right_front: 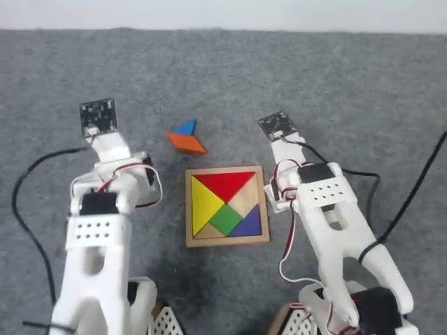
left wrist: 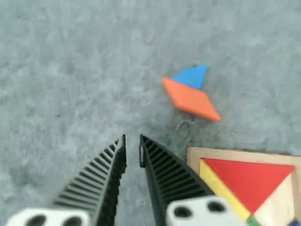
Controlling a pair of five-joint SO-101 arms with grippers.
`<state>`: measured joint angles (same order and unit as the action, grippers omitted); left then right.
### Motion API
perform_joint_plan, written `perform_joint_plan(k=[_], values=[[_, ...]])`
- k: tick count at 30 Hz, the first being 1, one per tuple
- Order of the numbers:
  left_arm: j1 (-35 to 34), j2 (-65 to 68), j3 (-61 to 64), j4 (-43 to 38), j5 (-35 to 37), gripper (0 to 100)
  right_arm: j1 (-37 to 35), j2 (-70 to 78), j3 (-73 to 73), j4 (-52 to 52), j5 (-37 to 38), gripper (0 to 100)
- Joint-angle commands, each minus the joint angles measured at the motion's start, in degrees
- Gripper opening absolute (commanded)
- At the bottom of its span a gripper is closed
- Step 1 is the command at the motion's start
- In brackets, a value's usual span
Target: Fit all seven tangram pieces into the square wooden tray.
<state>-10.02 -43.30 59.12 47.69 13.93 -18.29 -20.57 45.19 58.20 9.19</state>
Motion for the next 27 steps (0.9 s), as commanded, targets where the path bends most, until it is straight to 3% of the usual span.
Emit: perform_joint_plan(k=[1, 4, 9, 11, 18, 27], values=[[-3.0, 10.7, -9.4, 3.5, 3.2, 5, 0.9, -2.4, -1.8, -0.4, 1.8, 0.9], [-5.2, 19.5, -15.2, 3.9, 5.0, 5, 0.9, -2.3, -2.6, -0.3, 1.8, 0.9], [1.4, 34.0, -24.9, 4.0, 5.8, 5, 0.9, -2.6, -3.1, 1.5, 2.3, 0.9], [2.6, 40.0, -29.5, 4.3, 9.9, 6, 0.9, -2.4, -3.4, 2.2, 2.4, 0.9], [9.0, 57.2, -50.9, 18.4, 18.7, 6, 1.1, -2.3, -3.2, 2.5, 2.4, 0.9], [10.6, 71.7, -72.0, 28.2, 29.0, 14, 1.0, -2.3, -2.2, 2.1, 2.4, 0.9]])
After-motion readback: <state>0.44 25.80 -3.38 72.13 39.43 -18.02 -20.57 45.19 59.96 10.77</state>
